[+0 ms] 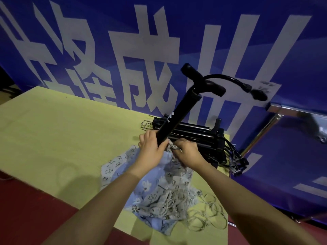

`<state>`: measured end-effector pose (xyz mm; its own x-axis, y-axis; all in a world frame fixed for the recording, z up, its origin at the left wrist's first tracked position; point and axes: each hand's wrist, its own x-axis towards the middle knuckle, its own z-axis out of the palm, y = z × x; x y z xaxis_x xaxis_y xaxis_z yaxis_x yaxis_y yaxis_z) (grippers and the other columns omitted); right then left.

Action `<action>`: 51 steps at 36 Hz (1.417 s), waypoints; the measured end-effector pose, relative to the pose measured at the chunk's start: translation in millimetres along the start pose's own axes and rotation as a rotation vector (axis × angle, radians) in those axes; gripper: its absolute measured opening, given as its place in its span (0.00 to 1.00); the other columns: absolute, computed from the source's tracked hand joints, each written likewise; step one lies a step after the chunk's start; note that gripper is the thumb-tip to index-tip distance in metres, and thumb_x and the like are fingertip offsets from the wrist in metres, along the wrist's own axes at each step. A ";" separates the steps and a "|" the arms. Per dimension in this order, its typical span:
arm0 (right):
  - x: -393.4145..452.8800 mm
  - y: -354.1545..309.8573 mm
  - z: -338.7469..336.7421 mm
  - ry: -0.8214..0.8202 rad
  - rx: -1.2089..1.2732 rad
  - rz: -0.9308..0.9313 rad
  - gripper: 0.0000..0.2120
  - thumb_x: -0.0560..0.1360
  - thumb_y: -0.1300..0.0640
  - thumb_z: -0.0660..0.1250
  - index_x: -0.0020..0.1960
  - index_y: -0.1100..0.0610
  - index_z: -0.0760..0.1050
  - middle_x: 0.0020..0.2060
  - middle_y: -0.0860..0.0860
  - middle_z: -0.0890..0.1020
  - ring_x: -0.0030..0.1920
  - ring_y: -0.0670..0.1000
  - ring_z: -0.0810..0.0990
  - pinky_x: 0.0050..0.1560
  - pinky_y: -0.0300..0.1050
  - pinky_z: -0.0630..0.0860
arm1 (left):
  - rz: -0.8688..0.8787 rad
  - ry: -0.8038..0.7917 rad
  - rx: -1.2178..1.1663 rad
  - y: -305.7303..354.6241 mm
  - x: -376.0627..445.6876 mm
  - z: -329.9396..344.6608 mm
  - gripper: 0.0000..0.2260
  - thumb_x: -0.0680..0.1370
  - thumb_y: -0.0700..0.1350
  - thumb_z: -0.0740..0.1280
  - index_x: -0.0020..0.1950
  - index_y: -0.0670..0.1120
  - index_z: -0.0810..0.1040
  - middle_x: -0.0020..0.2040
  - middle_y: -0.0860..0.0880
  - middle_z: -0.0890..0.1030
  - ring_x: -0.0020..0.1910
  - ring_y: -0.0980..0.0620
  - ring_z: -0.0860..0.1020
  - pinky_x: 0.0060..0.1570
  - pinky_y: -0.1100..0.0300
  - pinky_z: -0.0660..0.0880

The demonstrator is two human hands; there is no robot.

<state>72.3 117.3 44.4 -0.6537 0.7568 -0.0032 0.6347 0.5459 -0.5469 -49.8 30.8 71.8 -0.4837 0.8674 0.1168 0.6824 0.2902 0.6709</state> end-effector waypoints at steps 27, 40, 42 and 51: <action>-3.3 -51.5 -38.3 0.237 0.778 0.026 0.08 0.75 0.54 0.69 0.50 0.59 0.76 0.42 0.48 0.81 0.42 0.41 0.80 0.42 0.31 0.74 | 0.018 -0.089 0.435 -6.6 -2.0 -9.6 0.37 0.75 0.41 0.66 0.77 0.52 0.48 0.69 0.46 0.57 0.62 0.43 0.63 0.56 0.51 0.65; -5.8 -53.2 -26.5 0.330 0.158 0.093 0.19 0.72 0.41 0.67 0.53 0.55 0.79 0.49 0.54 0.82 0.52 0.55 0.79 0.56 0.55 0.73 | 0.010 0.091 -0.039 -1.5 0.8 -46.1 0.25 0.75 0.27 0.57 0.70 0.41 0.69 0.57 0.42 0.69 0.53 0.43 0.73 0.53 0.49 0.74; -4.7 -57.4 -28.6 0.303 0.028 0.077 0.20 0.73 0.39 0.66 0.55 0.54 0.78 0.51 0.53 0.80 0.55 0.54 0.77 0.59 0.53 0.69 | 0.019 0.170 -0.134 8.6 2.3 -56.6 0.21 0.74 0.26 0.57 0.64 0.41 0.71 0.57 0.43 0.70 0.49 0.45 0.73 0.48 0.49 0.74; -8.3 -62.4 -19.9 0.153 -0.223 0.027 0.16 0.76 0.43 0.60 0.57 0.53 0.74 0.54 0.53 0.80 0.60 0.56 0.74 0.59 0.49 0.63 | 0.237 0.217 -0.086 16.8 -5.6 -71.4 0.45 0.73 0.26 0.59 0.74 0.64 0.43 0.65 0.44 0.61 0.31 0.47 0.70 0.32 0.54 0.72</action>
<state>46.4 84.1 95.2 -0.5759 0.8086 0.1203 0.7374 0.5773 -0.3507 -74.7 1.9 134.7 -0.4291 0.7975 0.4240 0.7455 0.0477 0.6648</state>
